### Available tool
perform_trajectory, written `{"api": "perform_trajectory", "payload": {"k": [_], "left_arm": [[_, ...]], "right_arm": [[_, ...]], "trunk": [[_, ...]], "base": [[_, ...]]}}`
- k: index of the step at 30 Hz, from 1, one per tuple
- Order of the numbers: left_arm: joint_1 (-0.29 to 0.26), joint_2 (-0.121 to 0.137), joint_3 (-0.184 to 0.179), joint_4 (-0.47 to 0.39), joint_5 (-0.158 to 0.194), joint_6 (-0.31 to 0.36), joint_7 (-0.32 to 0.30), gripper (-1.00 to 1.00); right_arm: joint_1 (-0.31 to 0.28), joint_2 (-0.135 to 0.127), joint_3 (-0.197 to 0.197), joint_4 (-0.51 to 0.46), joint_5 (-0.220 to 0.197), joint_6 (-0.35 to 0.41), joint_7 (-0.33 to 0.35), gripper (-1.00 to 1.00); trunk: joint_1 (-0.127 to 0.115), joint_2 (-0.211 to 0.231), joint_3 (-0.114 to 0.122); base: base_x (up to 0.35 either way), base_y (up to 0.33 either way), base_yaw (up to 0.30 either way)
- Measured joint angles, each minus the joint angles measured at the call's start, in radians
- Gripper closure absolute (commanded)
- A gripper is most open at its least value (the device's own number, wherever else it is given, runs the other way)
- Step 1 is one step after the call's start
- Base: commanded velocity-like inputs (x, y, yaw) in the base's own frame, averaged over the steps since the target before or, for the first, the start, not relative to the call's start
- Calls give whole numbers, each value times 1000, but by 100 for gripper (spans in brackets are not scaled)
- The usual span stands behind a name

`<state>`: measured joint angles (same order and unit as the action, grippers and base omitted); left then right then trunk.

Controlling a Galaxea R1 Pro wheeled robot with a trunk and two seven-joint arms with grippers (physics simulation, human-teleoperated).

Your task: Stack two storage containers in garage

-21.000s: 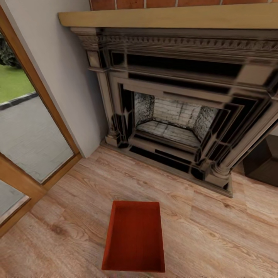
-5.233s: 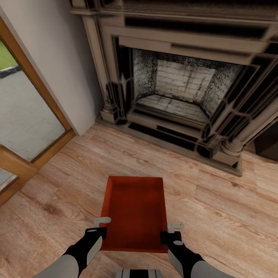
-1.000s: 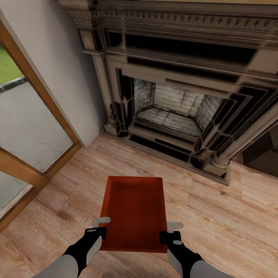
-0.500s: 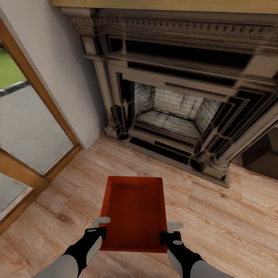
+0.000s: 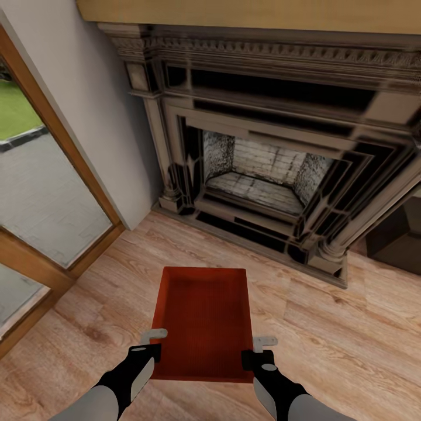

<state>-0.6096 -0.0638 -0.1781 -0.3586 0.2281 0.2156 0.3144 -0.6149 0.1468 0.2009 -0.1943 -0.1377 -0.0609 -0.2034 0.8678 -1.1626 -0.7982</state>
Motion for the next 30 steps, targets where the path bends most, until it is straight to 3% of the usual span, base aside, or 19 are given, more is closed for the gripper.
{"api": "perform_trajectory", "payload": {"k": [30], "left_arm": [[0,1,1,-6,2,-2,-1,100]], "right_arm": [[0,-2,6,-9,-7,1,0,100]], "trunk": [[0,0,47]], "base": [[0,0,-3]]}}
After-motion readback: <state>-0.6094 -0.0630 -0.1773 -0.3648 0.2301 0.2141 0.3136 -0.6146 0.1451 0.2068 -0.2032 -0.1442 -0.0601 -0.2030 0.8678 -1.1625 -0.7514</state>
